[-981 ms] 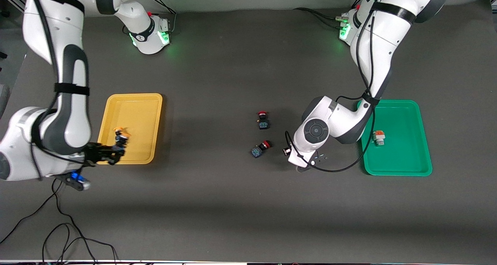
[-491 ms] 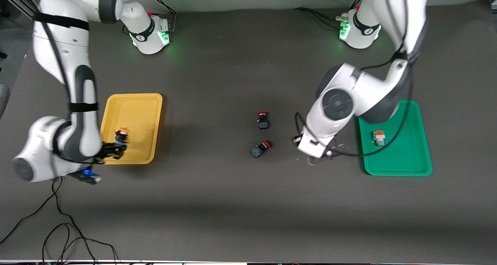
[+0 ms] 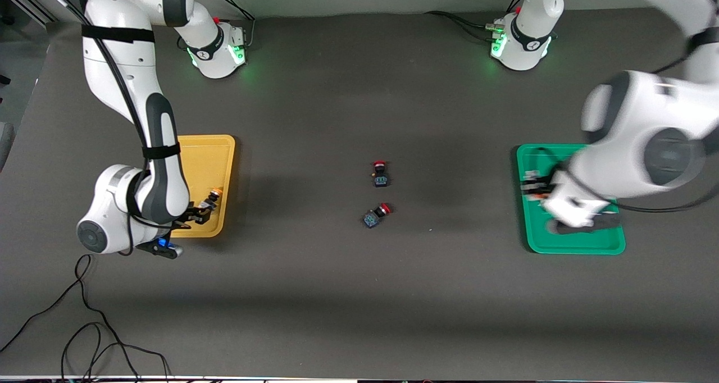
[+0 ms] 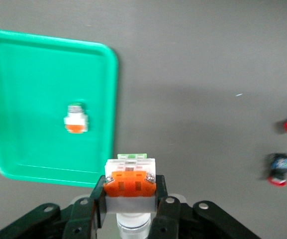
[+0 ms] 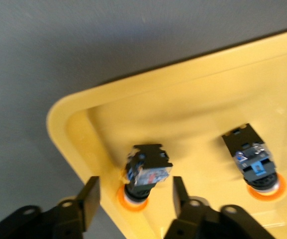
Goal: Place green and yellow buttons in trays
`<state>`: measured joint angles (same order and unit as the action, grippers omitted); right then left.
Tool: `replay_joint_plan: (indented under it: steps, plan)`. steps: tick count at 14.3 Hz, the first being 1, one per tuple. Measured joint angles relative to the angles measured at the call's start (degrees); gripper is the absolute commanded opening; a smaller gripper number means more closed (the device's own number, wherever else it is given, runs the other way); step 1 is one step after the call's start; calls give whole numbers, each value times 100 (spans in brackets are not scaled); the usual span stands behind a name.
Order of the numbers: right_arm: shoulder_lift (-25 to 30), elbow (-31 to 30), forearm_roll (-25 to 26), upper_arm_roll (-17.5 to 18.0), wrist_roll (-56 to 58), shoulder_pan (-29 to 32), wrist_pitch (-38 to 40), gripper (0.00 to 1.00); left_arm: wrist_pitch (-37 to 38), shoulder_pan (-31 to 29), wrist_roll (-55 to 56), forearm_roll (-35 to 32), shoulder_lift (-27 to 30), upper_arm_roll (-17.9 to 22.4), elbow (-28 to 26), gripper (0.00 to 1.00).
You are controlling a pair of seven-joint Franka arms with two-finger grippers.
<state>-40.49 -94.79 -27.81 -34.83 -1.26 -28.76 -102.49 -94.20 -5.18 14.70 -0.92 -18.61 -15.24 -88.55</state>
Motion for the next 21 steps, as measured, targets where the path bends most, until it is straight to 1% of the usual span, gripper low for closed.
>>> replay_joint_plan:
  steps: [2,4,5,7,10,11,12,13,14,15,16,17,18,19,20,21]
  plan:
    - [293,38,0,-114,0,6,5,100,-11,-562,-832,-177,30,16,-163,10]
    - [575,69,1,-242,0,10,7,100,-340,-1007,-1482,-399,26,24,-468,10]
    - [687,98,9,-276,0,13,9,100,-668,-1207,-1760,-439,21,25,-709,10]
    - [845,224,83,-325,0,13,6,100,-1567,-1489,-2126,-492,-14,27,-1389,10]
    - [1203,408,102,-389,0,12,10,100,-3306,-1729,-2210,-692,-178,27,-2703,10]
    - [1392,427,118,-401,0,12,26,100,-3677,-1819,-2232,-770,-267,29,-3003,11]
    - [1592,428,218,-411,0,12,107,100,-3880,-1891,-2268,-837,-360,28,-3169,12]
    - [1780,423,439,-416,-4,12,255,100,-3995,-1936,-2282,-903,-457,28,-3241,18]
    - [1931,412,659,-410,-10,13,364,100,-4058,-1952,-2283,-942,-539,29,-3252,39]
    - [2050,400,796,-385,-12,14,425,100,-4083,-1955,-2284,-968,-598,31,-3250,81]
    - [2141,389,873,-346,-15,14,469,100,-4089,-1955,-2288,-1022,-632,33,-3247,91]
    - [2217,365,944,-294,-18,20,473,100,-4086,-1955,-2288,-1111,-638,36,-3238,98]
    - [2292,327,1086,-212,-19,46,473,100,-4048,-1955,-2288,-1173,-629,37,-3206,99]
    - [2391,278,1261,-38,-23,147,474,100,-3922,-1955,-2290,-1195,-609,36,-3130,99]
    - [2531,208,1431,319,-32,424,481,100,-3654,-1955,-2298,-1200,-570,35,-2985,99]
    - [2707,113,1614,859,-36,879,491,100,-3276,-1955,-2307,-1201,-515,30,-2774,99]
